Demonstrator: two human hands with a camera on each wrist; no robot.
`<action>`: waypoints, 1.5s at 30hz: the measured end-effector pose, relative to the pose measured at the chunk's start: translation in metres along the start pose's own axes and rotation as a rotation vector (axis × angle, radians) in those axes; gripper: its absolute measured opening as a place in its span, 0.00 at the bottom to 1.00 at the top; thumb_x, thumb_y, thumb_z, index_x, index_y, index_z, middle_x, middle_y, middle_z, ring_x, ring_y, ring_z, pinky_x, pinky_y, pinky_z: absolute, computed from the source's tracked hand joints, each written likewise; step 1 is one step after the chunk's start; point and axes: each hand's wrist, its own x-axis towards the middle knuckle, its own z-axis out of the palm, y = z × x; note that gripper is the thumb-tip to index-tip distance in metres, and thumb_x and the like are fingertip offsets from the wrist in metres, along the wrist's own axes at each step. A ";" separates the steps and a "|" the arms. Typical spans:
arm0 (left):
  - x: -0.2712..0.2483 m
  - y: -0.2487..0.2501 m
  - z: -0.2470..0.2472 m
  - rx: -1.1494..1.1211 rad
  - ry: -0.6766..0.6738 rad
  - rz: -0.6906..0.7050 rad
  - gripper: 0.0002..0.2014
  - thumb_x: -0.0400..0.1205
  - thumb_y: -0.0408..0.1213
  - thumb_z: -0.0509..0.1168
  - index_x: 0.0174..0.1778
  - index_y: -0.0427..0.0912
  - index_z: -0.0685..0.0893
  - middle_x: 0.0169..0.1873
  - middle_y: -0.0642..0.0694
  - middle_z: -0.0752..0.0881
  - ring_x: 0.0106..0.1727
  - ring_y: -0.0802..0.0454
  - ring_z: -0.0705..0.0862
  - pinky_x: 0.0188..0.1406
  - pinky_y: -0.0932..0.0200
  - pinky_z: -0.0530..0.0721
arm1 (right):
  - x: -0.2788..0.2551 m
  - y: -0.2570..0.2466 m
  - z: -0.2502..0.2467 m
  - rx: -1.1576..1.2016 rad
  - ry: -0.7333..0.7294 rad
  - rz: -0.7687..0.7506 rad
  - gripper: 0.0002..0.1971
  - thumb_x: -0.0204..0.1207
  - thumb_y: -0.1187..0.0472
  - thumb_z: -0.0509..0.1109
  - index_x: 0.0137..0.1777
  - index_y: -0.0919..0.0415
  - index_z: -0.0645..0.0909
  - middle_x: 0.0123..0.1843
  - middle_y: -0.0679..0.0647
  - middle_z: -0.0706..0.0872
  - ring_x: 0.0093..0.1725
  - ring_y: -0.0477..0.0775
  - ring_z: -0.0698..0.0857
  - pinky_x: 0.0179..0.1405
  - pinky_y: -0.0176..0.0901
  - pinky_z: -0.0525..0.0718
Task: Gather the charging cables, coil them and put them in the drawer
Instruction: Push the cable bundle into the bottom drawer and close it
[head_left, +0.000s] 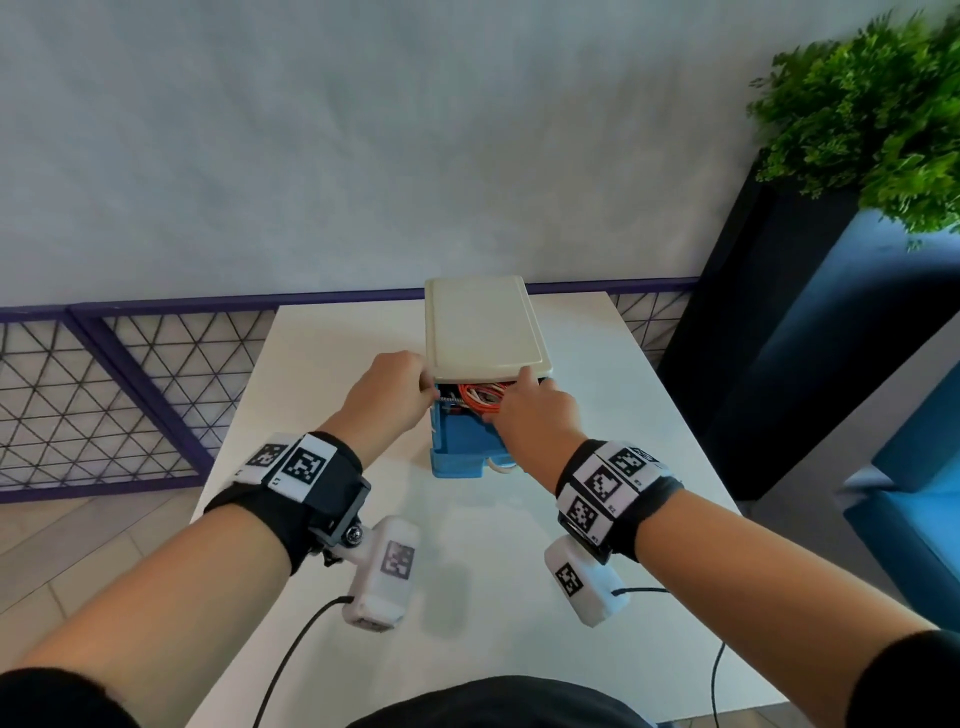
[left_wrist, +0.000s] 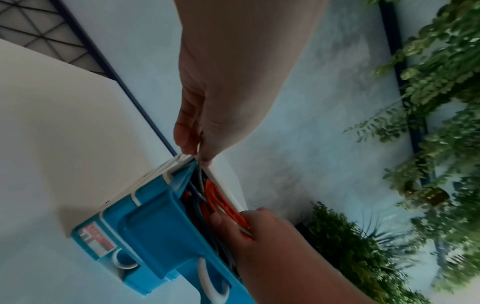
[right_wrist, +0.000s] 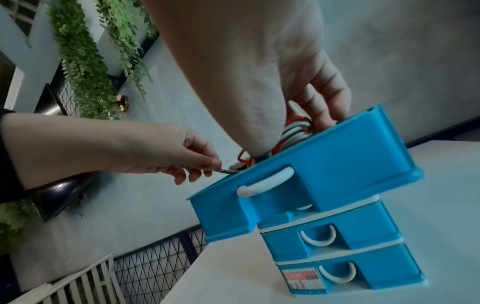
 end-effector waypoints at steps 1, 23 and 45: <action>0.000 0.004 -0.001 -0.025 -0.006 0.003 0.06 0.78 0.36 0.70 0.37 0.39 0.87 0.35 0.45 0.85 0.39 0.43 0.85 0.39 0.50 0.86 | -0.001 0.004 0.001 0.052 0.014 0.000 0.26 0.84 0.45 0.59 0.70 0.67 0.73 0.68 0.60 0.71 0.61 0.61 0.79 0.37 0.46 0.75; -0.010 0.027 0.032 0.203 0.008 0.180 0.06 0.79 0.41 0.67 0.43 0.43 0.86 0.43 0.45 0.84 0.47 0.43 0.83 0.42 0.48 0.82 | 0.001 0.032 0.005 -0.092 0.081 -0.207 0.09 0.82 0.56 0.61 0.58 0.54 0.80 0.53 0.51 0.86 0.61 0.56 0.73 0.47 0.46 0.64; 0.011 0.016 0.013 0.229 -0.416 0.275 0.60 0.61 0.64 0.76 0.82 0.45 0.51 0.84 0.51 0.49 0.84 0.53 0.46 0.81 0.54 0.52 | 0.026 0.027 0.019 0.415 0.128 -0.106 0.08 0.77 0.63 0.73 0.54 0.60 0.89 0.52 0.55 0.78 0.55 0.56 0.78 0.44 0.47 0.83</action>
